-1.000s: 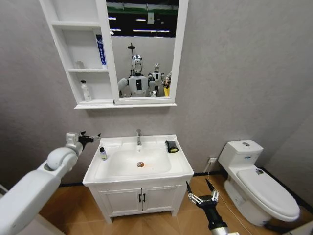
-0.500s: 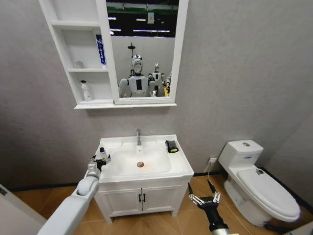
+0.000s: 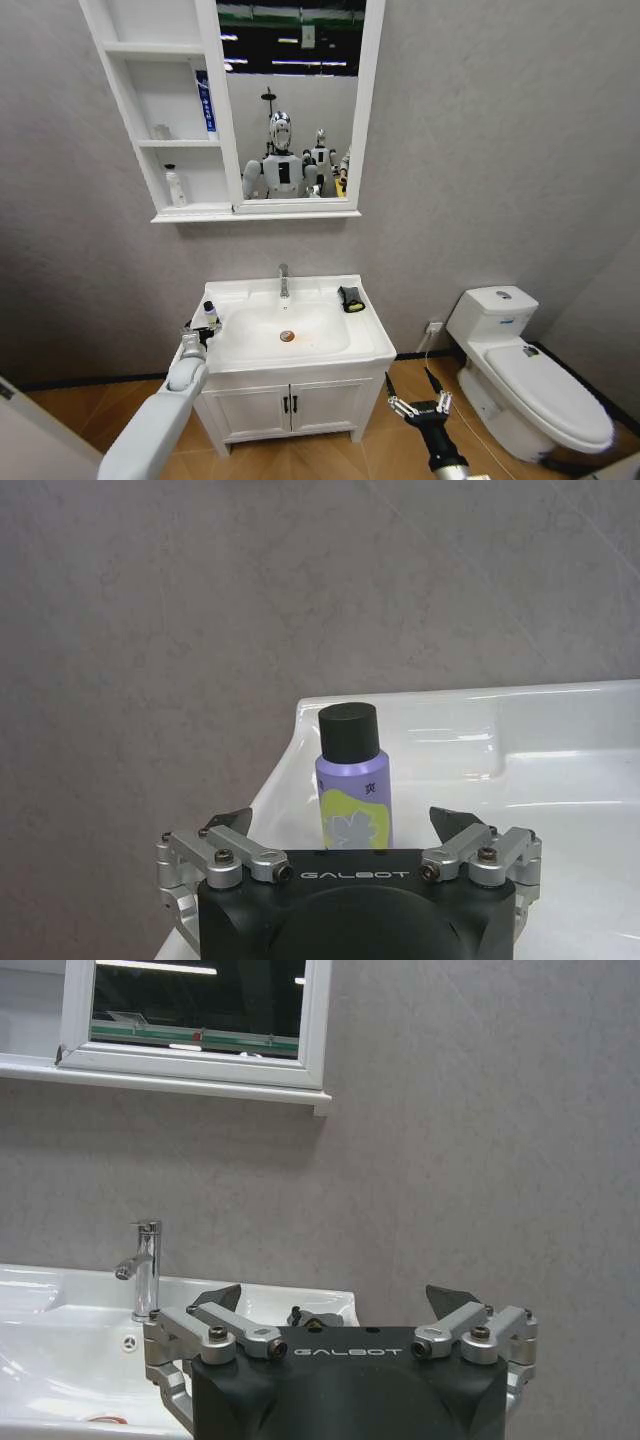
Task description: Move facial cleanser and shampoo from washbasin to cabinet, then wipe washbasin with towel.
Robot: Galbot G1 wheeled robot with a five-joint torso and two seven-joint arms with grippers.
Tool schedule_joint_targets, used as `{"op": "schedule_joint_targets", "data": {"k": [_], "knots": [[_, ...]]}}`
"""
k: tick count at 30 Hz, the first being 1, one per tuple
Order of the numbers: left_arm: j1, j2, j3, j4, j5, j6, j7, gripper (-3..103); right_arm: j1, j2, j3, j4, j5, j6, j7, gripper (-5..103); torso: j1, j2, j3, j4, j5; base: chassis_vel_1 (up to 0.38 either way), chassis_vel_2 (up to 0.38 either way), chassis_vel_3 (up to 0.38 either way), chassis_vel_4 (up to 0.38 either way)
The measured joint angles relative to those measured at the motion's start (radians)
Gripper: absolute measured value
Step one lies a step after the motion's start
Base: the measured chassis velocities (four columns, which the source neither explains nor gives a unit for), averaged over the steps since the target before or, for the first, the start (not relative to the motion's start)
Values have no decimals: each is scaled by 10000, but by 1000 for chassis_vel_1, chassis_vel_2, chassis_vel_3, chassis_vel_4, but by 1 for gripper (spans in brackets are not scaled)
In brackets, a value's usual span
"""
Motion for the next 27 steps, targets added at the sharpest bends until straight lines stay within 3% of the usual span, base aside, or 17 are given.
{"op": "schedule_joint_targets", "data": {"k": [13, 14, 16, 22, 25, 27], "knots": [[-905, -386, 94, 1139, 279, -71, 124, 98, -62, -14, 17, 4, -9, 4, 3, 100, 0, 0, 0, -1, 0, 0, 0, 0, 0], [-941, -386, 95, 1203, 294, -71, 155, 89, -61, -14, 14, 4, -9, 4, 3, 100, 0, 0, 0, -1, -1, 0, 0, 0, 0], [-956, -387, 96, 1234, 297, -71, 178, 89, -58, -14, 14, 3, -10, 4, 7, 100, 0, 0, 0, 0, -1, 0, 0, 0, 0], [-901, -348, 95, 1196, 307, 19, 203, 61, -49, -12, 20, -5, -6, 4, 39, 100, 0, 0, 0, 0, -1, 0, 0, 0, 0], [-866, -337, 94, 1137, 267, 20, 255, 56, -42, -6, 14, -7, -6, 4, 40, 100, 0, 0, 0, 0, -1, 0, 0, 0, 0], [-770, -310, 94, 956, 132, 36, 297, 45, -38, 3, -14, -31, -6, 4, 41, 100, 0, 0, 0, 0, -1, 0, 0, 0, 0]]}}
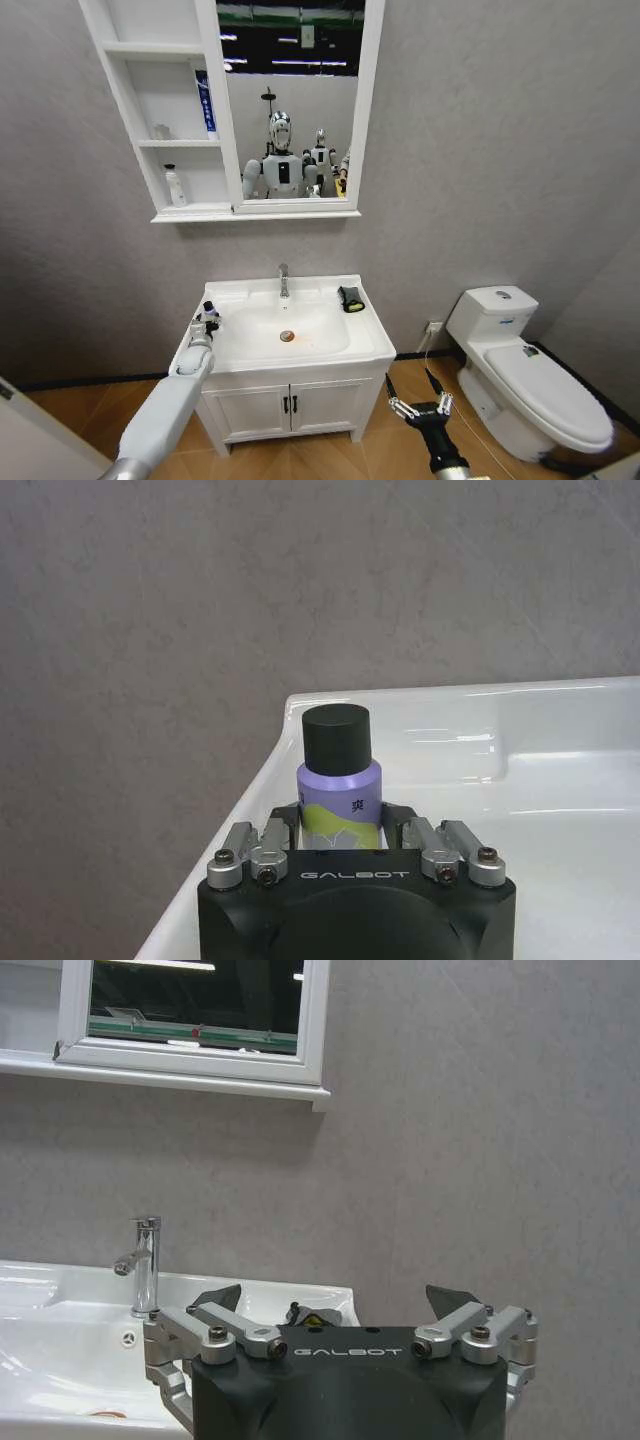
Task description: Move facial cleanser and shampoo from washbasin to cabinet, then wipe washbasin with towel.
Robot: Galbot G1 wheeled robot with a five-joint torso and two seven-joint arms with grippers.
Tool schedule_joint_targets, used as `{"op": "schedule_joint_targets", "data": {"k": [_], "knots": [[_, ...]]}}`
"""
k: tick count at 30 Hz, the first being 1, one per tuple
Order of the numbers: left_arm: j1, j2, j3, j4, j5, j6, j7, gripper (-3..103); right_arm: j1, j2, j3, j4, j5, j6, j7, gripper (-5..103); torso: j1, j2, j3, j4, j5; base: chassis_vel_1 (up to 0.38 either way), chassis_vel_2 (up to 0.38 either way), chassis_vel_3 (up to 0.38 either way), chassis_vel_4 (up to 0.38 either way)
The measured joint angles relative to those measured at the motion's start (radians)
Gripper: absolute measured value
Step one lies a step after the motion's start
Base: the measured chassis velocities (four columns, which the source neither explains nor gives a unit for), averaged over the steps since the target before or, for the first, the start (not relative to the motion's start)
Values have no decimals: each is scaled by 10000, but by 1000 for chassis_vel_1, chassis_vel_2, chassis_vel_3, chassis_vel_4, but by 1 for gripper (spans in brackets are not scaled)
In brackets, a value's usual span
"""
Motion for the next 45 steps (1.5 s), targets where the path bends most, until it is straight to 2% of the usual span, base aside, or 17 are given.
{"op": "schedule_joint_targets", "data": {"k": [4, 11, 14, 18, 20, 21, 23, 24, 26, 27, 29, 30, 35, 36, 37, 39, 45], "knots": [[151, 108, 0, -330, -110, 106, -8, 43, 2, 3, -17, -6, 1, 0, 0, 100, 1, 0, 0, 0, 0, 0, 0, 0, 0], [921, 978, -141, -3118, -711, 1264, -1066, 43, 69, -31, -30, 6, 45, -55, 23, 100, 0, 1, -1, -1, -1, 0, 0, 0, 0], [1057, 2340, -261, -5055, -1981, 2504, -2094, 43, 84, -52, -60, 9, 54, -73, 23, 100, -1, 0, -2, 2, -3, 0, 0, 0, 0], [762, 3314, -343, -6170, -3103, 3259, -2744, 43, 98, -61, -84, 37, 40, -77, 19, 100, -1, 0, -2, 3, 3, 0, 0, 0, 0], [8, 4395, -368, -7323, -4537, 4224, -3279, 43, 137, -43, -141, 41, 20, -80, 13, 100, -1, 1, -2, 2, 4, 0, 0, 0, 0], [8, 4395, -368, -7323, -4537, 4224, -3279, 43, 137, -43, -141, 41, 20, -80, 13, 100, -1, 1, -2, 2, 4, 0, 0, 0, 0], [-1332, 5133, 18, -7801, -5924, 5010, -3612, 43, 183, 17, -217, -13, -31, -80, 3, 100, -2, 1, -2, 3, -1, 0, 0, 0, 0], [-1332, 5133, 18, -7801, -5924, 5010, -3612, 43, 183, 17, -217, -13, -31, -80, 3, 100, -2, 1, -2, 3, -1, 0, 0, 0, 0], [-2701, 5321, 591, -7741, -7005, 5416, -4077, 43, 197, 40, -270, -19, -70, -80, -9, 100, -2, 2, -2, -1, 2, 0, 0, 0, 0], [-2701, 5321, 591, -7741, -7005, 5416, -4077, 43, 197, 40, -270, -19, -70, -80, -9, 100, -2, 2, -2, -1, 2, 0, 0, 0, 0], [-5214, 5188, 1903, -6902, -8263, 5801, -4562, 43, 248, 22, -294, -33, -78, -80, -16, 100, -1, 1, 0, -3, 2, 0, 0, 0, 0], [-5214, 5188, 1903, -6902, -8263, 5801, -4562, 43, 248, 22, -294, -33, -78, -80, -16, 100, -1, 1, 0, -3, 2, 0, 0, 0, 0], [-8240, 4071, 3582, -4706, -8513, 5848, -4658, 43, 347, 12, -228, -67, -16, -68, 18, 100, 1, 0, 0, 0, -2, 0, 0, 0, 0], [-8914, 3487, 3984, -3927, -8287, 5820, -4584, 43, 353, 13, -191, -84, 6, -42, 26, 100, 0, 1, 0, 1, 8, 0, 0, 0, 0], [-8914, 3487, 3984, -3927, -8287, 5820, -4584, 43, 353, 13, -191, -84, 6, -42, 26, 100, 0, 1, 0, 1, 8, 0, 0, 0, 0], [-9607, 2315, 4361, -2432, -7639, 5716, -4265, 43, 340, 19, -108, -137, 51, 78, 64, 100, 3, -1, 3, -6, -2, 0, 0, 0, 0], [-10101, 1141, 4593, -634, -6462, 5595, -3693, 43, 377, -11, -15, -281, 152, 172, 171, 100, 2, -1, 2, -2, 2, 0, 0, 0, 0]]}}
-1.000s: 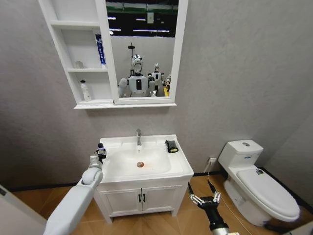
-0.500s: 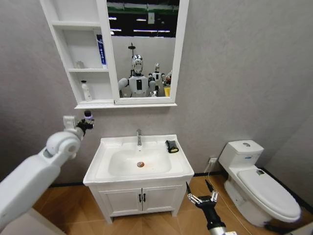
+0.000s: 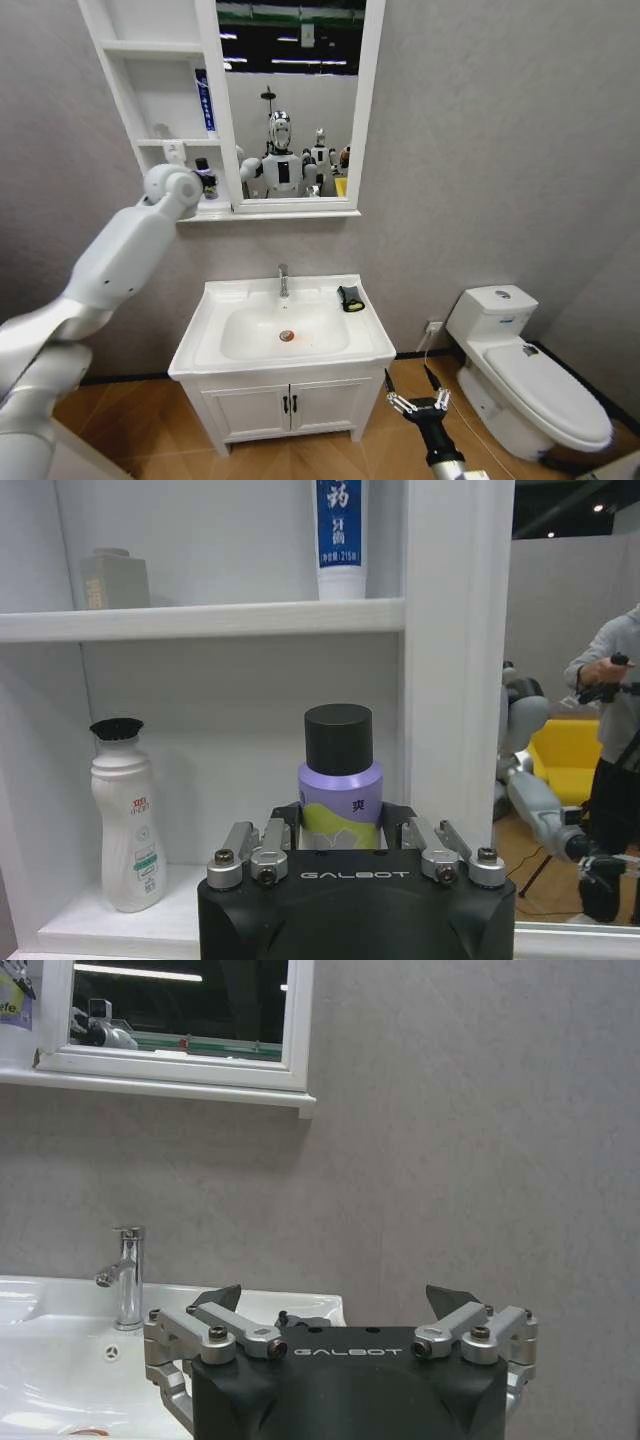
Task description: Move facial cleanser and shampoo from washbasin to cabinet, then wipe washbasin with towel.
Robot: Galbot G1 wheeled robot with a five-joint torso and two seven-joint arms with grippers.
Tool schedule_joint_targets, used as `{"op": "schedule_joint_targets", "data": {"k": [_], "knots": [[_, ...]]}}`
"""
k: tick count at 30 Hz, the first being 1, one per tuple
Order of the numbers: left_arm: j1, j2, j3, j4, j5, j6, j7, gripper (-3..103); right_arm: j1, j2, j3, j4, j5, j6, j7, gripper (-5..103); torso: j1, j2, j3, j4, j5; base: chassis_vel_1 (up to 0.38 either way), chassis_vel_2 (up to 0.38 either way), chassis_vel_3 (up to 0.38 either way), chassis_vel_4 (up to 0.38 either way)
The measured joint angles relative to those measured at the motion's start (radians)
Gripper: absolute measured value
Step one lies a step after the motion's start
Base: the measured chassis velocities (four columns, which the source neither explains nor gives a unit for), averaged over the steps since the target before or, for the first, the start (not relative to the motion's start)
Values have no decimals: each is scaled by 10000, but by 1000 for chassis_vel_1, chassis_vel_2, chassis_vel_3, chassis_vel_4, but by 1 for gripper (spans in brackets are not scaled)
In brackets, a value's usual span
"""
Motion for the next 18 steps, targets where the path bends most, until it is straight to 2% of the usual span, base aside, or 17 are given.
{"op": "schedule_joint_targets", "data": {"k": [2, 6, 10, 18], "knots": [[-96, -309, -20, 587, 631, -64, 151, 43, 40, -6, 1, -56, 27, 15, 27, 100, 0, 0, 0, 2, 1, 0, 0, 0, 0], [-138, -543, -288, 1191, 1215, -163, 284, 43, 60, -4, 0, -126, 46, 42, 28, 100, -1, 0, -2, 3, -1, 0, 0, 0, 0], [-188, -606, -407, 1523, 1470, -213, 481, 43, 67, -13, 0, -163, 64, 54, 27, 100, -2, 1, -2, 4, -2, 0, 0, 0, 0], [-405, -993, -625, 2609, 2241, -305, 1293, 43, 145, -93, 50, -226, 163, 51, 29, 100, -3, 0, -2, 2, -1, 0, 0, 0, 0]]}}
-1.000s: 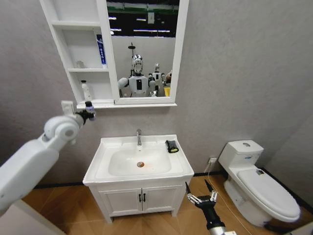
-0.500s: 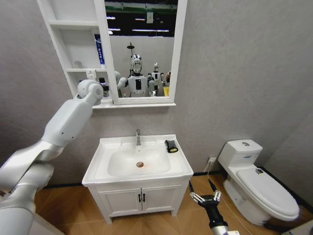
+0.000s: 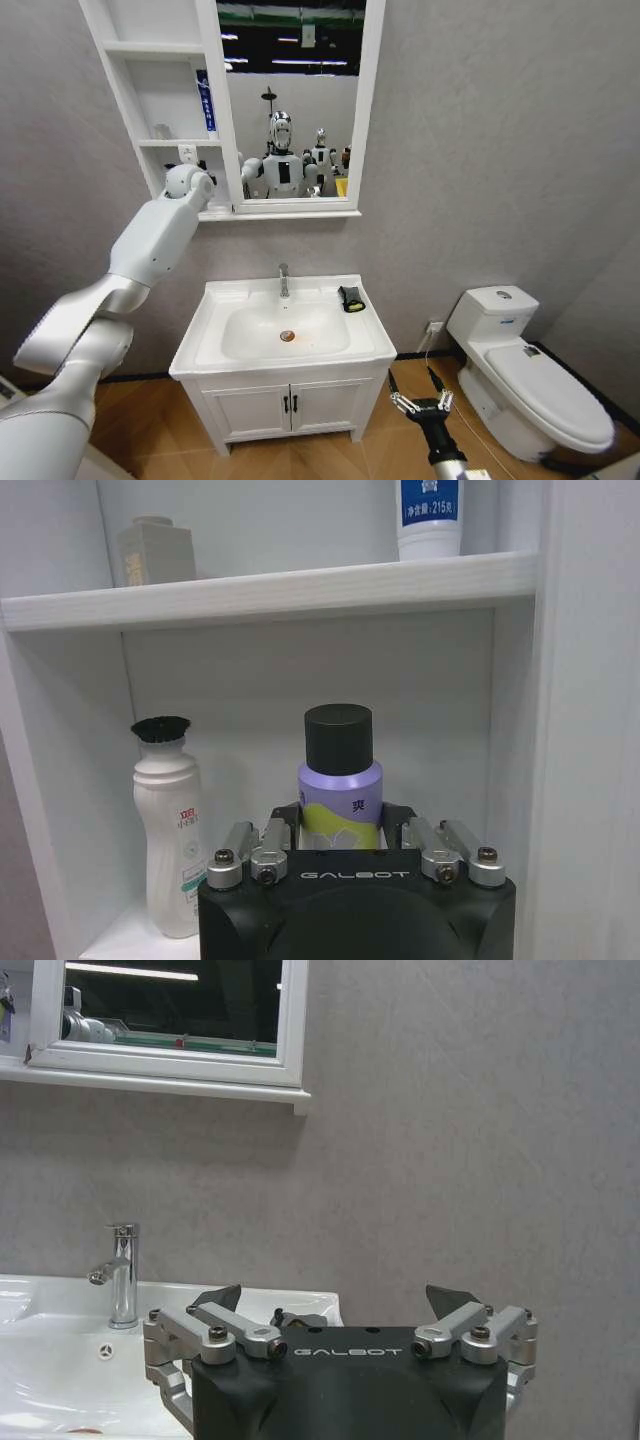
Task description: Move facial cleanser and shampoo from washbasin to cabinet, then wipe washbasin with towel.
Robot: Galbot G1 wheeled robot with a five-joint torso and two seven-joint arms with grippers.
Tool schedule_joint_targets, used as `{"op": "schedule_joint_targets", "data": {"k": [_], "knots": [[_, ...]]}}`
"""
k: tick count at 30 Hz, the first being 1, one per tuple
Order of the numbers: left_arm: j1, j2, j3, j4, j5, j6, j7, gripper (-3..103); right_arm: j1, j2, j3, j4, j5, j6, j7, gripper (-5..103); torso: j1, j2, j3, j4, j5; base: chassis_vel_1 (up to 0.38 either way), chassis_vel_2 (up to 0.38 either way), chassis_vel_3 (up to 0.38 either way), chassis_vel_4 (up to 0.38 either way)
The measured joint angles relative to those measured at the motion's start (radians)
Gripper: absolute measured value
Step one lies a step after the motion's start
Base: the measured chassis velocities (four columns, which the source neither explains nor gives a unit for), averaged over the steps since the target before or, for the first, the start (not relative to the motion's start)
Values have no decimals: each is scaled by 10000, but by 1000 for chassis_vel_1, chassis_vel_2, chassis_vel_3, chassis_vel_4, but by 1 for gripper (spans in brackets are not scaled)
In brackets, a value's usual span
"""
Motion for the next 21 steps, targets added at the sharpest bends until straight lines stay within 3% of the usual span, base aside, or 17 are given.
{"op": "schedule_joint_targets", "data": {"k": [8, 21], "knots": [[17, -183, -134, 508, 416, -115, 292, 43, -80, 11, 99, -49, 37, 80, 4, 100, 0, 2, -1, 0, 1, 0, 0, 0, 0], [283, -123, -110, 346, 353, -110, 268, 43, -39, 25, 78, -169, 54, 133, 5, 100, 0, 2, -1, 0, 0, 0, 0, 0, 0]]}}
